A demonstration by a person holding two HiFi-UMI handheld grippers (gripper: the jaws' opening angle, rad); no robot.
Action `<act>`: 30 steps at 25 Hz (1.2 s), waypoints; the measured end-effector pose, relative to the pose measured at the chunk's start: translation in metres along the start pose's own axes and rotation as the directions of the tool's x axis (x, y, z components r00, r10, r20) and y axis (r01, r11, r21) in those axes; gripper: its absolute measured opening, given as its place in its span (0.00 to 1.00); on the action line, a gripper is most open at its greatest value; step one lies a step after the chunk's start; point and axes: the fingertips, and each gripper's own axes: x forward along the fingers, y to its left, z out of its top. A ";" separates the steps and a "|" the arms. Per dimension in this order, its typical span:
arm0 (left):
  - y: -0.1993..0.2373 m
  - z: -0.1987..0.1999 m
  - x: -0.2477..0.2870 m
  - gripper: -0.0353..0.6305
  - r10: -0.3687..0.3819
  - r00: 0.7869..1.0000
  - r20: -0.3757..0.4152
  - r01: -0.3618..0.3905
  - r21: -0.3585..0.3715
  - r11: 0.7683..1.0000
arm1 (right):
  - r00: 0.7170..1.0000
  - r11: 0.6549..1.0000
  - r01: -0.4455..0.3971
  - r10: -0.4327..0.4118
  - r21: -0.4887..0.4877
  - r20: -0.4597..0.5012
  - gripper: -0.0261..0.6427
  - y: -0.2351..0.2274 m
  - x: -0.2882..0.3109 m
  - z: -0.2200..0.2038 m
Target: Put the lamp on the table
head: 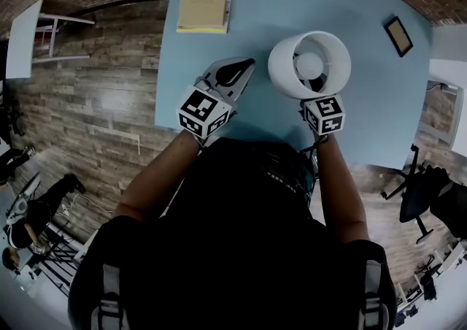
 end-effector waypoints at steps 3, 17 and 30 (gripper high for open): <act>-0.005 -0.004 -0.001 0.07 -0.003 1.000 -0.003 0.003 0.000 1.000 | 1.000 1.000 -0.005 0.005 -0.004 -0.008 0.22 0.001 0.000 -0.003; -0.025 -0.022 -0.005 0.07 -0.007 1.000 -0.026 0.007 0.011 1.000 | 1.000 1.000 0.002 -0.002 0.026 -0.004 0.22 -0.003 -0.012 -0.011; -0.043 -0.023 -0.019 0.07 -0.004 1.000 -0.016 0.004 0.039 0.999 | 1.000 0.999 0.030 -0.030 0.046 0.006 0.17 0.007 -0.030 -0.018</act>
